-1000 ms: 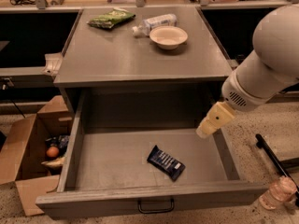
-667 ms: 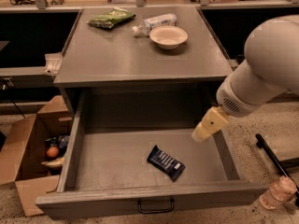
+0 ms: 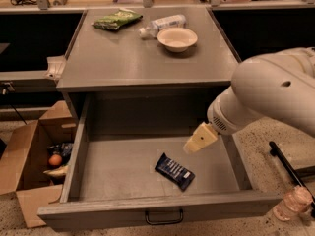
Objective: Pick rxbar blueberry from top drawer and place on counter
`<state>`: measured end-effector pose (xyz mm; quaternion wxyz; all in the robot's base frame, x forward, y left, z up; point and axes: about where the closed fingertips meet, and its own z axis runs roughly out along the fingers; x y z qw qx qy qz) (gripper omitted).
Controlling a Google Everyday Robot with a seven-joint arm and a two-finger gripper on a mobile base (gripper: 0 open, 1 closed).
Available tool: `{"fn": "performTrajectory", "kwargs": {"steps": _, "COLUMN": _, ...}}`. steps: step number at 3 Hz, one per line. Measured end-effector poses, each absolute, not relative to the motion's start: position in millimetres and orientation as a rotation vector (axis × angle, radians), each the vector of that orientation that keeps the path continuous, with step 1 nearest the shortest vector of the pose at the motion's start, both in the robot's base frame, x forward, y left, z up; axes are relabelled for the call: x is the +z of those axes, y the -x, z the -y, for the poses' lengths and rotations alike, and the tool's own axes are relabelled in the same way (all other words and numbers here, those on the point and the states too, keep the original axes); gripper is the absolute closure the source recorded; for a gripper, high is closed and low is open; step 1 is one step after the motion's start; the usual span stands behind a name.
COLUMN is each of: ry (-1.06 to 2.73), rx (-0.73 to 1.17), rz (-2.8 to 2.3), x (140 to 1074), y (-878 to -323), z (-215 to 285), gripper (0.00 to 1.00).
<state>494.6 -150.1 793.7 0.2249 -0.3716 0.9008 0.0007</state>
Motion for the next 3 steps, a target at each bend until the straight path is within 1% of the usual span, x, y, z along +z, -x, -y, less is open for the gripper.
{"fn": "performTrajectory", "kwargs": {"steps": 1, "ry": 0.997, "rx": 0.124, "rz": -2.523, "x": 724.2, "y": -515.4, "z": 134.7, "gripper": 0.0}}
{"fn": "performTrajectory", "kwargs": {"steps": 2, "ry": 0.997, "rx": 0.124, "rz": -2.523, "x": 724.1, "y": -515.4, "z": 134.7, "gripper": 0.0}}
{"fn": "performTrajectory", "kwargs": {"steps": 3, "ry": 1.075, "rx": 0.174, "rz": -2.492, "x": 700.6, "y": -510.7, "z": 123.7, "gripper": 0.0}}
